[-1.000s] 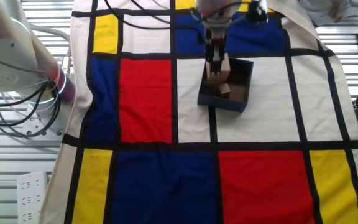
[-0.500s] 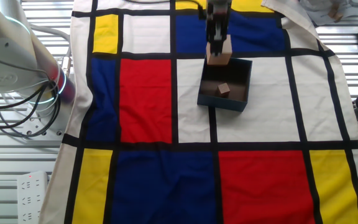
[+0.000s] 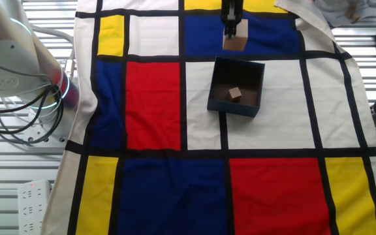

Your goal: Take everything out of the gift box

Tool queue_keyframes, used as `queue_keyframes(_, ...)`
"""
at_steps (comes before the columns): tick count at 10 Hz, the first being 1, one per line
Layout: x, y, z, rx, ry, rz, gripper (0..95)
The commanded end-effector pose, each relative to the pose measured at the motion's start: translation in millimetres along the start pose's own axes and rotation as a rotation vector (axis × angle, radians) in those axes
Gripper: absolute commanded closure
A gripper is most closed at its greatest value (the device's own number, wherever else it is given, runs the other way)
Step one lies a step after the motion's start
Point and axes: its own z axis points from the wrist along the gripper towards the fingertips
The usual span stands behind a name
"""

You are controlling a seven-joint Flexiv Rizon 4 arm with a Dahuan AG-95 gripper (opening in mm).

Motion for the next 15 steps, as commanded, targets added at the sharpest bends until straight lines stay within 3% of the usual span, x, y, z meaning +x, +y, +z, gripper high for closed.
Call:
queue_keyframes(1,4.2,12.4,1.0,-0.001,-0.015,0.017,95.0)
queue_keyframes(5,6.8,27.2,14.1,-0.002,-0.026,0.027,95.0)
queue_keyframes(15,-3.0,27.2,58.8,0.012,-0.049,0.016,95.0)
